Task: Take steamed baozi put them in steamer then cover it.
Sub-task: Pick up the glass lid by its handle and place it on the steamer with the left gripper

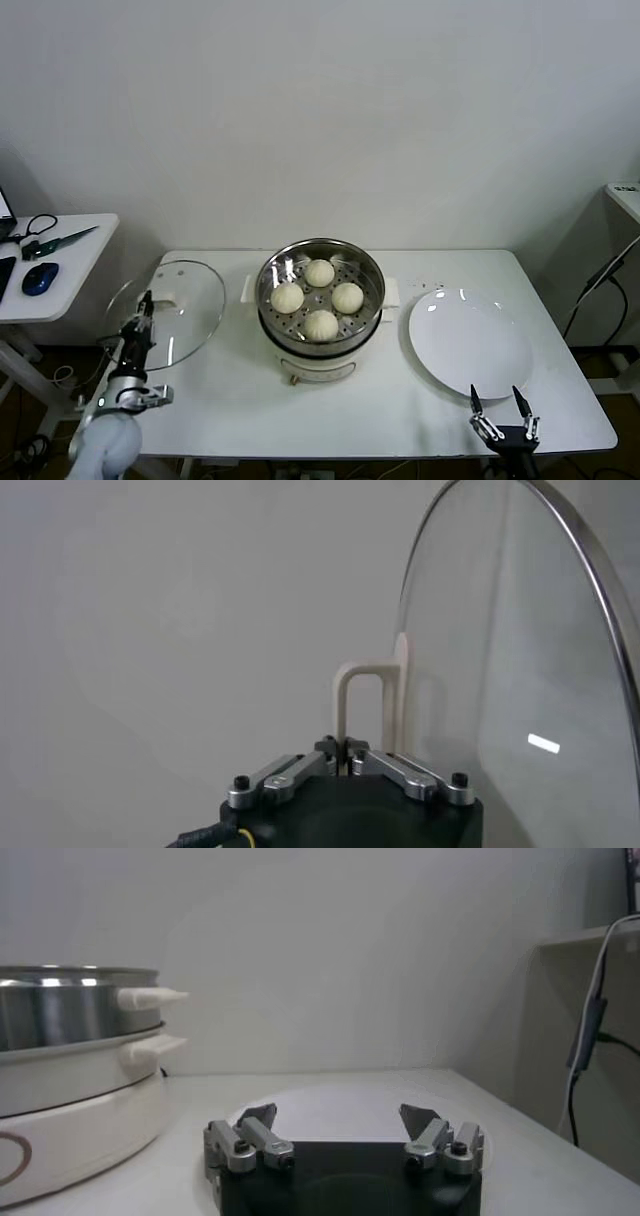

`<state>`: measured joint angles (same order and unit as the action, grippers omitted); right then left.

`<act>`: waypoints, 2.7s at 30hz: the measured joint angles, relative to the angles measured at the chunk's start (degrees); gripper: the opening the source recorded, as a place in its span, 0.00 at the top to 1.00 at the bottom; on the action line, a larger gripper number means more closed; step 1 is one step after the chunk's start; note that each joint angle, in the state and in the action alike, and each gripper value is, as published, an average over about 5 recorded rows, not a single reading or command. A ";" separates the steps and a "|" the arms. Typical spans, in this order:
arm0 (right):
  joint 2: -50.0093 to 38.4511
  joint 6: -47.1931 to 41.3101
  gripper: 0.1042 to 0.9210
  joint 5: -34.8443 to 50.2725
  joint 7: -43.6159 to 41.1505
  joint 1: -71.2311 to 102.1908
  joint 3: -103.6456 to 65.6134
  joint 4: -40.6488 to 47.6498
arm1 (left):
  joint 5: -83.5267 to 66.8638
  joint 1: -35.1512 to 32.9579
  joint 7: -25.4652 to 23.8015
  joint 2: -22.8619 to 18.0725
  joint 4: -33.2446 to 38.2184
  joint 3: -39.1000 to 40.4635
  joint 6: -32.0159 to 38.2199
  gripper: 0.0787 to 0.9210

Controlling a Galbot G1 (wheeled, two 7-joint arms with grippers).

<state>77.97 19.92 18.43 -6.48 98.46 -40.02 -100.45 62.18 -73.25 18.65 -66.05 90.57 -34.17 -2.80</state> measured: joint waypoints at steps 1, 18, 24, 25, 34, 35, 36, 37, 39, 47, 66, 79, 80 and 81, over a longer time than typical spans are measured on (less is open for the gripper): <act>0.00 0.11 0.12 -0.03 0.01 0.00 0.07 0.09 | -0.73 -0.06 -1.19 0.75 1.53 0.14 -0.76 0.94; -0.39 0.91 0.12 -1.03 0.54 -0.52 0.38 -0.53 | -1.98 6.51 -23.57 7.23 23.32 13.29 -20.67 0.94; -0.41 0.61 0.12 -1.63 1.06 -1.02 0.46 -0.69 | 4.15 11.08 -30.14 3.23 25.77 21.84 -27.38 0.94; -0.41 0.59 0.12 -1.67 1.15 -1.12 0.49 -0.61 | 5.30 11.76 -31.02 2.34 25.93 23.12 -28.29 0.94; -0.35 0.61 0.12 -1.65 2.07 -1.59 0.80 0.00 | 15.22 15.51 -35.14 -7.14 25.02 32.22 -32.83 0.94; -0.36 0.64 0.12 -1.61 2.15 -1.59 0.80 -0.01 | 16.19 15.65 -35.26 -8.19 24.65 32.97 -33.03 0.94; -0.38 0.68 0.12 -1.55 2.21 -1.58 0.79 -0.03 | 17.16 15.75 -35.32 -9.24 24.23 33.70 -33.20 0.94; -0.42 0.72 0.12 -1.47 2.27 -1.57 0.75 -0.05 | 18.10 15.82 -35.36 -10.27 23.78 34.40 -33.33 0.94; -0.50 0.82 0.12 -1.30 2.37 -1.58 0.64 -0.08 | 19.86 15.87 -35.35 -12.14 22.83 35.66 -33.51 0.94; -0.47 1.25 0.12 -0.95 2.68 -1.66 0.36 -0.03 | 24.07 15.66 -34.27 -16.19 18.89 38.36 -33.80 0.94; -0.25 1.89 0.12 -0.66 2.85 -1.52 -0.36 -0.05 | 26.06 16.45 -31.06 -18.80 11.93 39.82 -33.86 0.94; 0.18 2.35 0.12 -0.65 2.79 -1.40 -0.49 -0.24 | 25.98 16.70 -29.82 -17.79 10.02 38.97 -33.30 0.94; 0.22 2.35 0.12 -0.65 2.79 -1.41 -0.52 -0.30 | 25.95 16.65 -29.74 -17.79 9.97 38.97 -33.25 0.94; 0.26 2.35 0.12 -0.66 2.78 -1.42 -0.55 -0.35 | 25.92 16.58 -29.67 -17.79 9.92 38.97 -33.19 0.94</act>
<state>78.23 22.27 17.78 -3.71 97.04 -40.57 -100.80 88.10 -56.67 -11.02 -83.85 100.49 4.79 -35.98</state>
